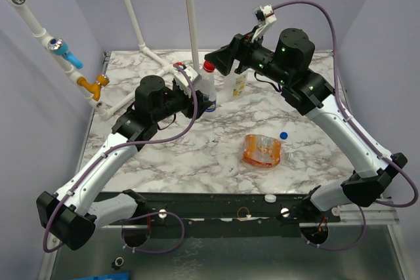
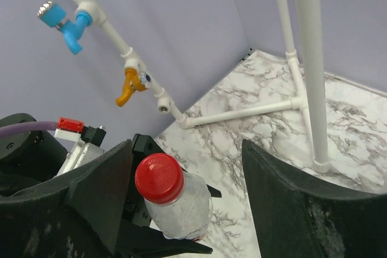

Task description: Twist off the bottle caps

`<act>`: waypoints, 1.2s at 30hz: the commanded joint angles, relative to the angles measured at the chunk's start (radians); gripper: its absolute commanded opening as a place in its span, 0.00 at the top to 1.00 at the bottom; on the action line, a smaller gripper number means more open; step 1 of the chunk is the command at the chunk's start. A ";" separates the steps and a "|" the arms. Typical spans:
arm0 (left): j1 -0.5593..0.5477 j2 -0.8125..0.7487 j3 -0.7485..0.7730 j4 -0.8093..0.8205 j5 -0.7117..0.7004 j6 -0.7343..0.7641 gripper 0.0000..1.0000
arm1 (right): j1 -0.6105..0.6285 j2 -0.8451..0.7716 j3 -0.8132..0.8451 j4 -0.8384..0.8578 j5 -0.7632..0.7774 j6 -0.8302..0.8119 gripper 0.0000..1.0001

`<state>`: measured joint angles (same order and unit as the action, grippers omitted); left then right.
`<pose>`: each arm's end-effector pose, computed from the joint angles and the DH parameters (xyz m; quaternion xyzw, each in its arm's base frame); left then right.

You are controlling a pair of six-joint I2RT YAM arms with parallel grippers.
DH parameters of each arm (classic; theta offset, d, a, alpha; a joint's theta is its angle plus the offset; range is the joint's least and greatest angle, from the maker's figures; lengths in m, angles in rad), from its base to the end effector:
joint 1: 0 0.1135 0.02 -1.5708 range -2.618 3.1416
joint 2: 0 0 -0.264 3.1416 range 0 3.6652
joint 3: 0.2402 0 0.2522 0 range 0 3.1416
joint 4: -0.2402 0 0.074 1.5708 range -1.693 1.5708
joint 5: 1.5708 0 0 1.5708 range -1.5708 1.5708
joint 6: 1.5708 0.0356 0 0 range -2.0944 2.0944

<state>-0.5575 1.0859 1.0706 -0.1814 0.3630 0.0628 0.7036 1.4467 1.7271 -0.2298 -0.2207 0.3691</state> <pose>0.2038 -0.1419 0.3823 0.3411 0.6892 -0.2880 0.5707 0.2349 0.2095 0.5064 -0.1927 0.6620 0.4333 0.5804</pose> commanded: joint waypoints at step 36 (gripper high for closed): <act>0.003 -0.006 0.061 -0.001 0.496 -0.263 1.00 | -0.030 -0.138 -0.244 0.338 -0.470 -0.042 0.99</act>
<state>-0.5571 1.1004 1.0866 -0.1844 0.6472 -0.0681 0.7013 1.3731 1.5436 -0.0635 -0.4389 0.3439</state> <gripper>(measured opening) 0.590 0.352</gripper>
